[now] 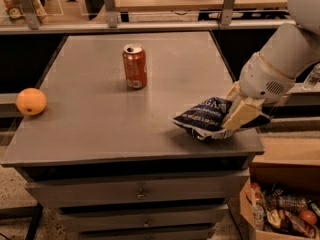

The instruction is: Move blue chip bag near coke can

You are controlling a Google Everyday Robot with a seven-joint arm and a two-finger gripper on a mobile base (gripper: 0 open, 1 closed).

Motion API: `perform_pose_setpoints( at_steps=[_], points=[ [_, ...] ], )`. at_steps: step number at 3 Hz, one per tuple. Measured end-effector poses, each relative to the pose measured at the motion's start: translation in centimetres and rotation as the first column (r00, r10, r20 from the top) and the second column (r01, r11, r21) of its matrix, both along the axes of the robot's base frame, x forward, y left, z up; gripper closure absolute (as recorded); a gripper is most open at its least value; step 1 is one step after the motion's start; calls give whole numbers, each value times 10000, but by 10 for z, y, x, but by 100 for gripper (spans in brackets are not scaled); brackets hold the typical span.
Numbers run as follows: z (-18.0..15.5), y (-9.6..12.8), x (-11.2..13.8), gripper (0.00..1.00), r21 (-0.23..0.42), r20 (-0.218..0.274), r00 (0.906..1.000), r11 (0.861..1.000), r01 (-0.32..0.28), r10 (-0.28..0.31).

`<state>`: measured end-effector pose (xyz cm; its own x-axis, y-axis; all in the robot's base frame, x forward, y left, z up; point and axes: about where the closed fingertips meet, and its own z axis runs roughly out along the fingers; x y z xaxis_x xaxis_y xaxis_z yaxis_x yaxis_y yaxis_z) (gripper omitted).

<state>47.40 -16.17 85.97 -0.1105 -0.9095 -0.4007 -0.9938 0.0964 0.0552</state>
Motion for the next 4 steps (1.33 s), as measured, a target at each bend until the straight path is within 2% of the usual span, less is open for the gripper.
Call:
perform_pose_setpoints(
  at_steps=[1, 2, 3, 4],
  points=[
    [23, 2, 7, 89, 587, 235, 9994, 9980, 251, -265],
    [46, 10, 18, 93, 1198, 828, 9953, 9920, 396, -497],
    [59, 26, 36, 87, 1977, 1534, 9865, 9799, 266, -577],
    [61, 47, 56, 86, 2612, 2271, 9726, 9652, -112, -502]
  ],
)
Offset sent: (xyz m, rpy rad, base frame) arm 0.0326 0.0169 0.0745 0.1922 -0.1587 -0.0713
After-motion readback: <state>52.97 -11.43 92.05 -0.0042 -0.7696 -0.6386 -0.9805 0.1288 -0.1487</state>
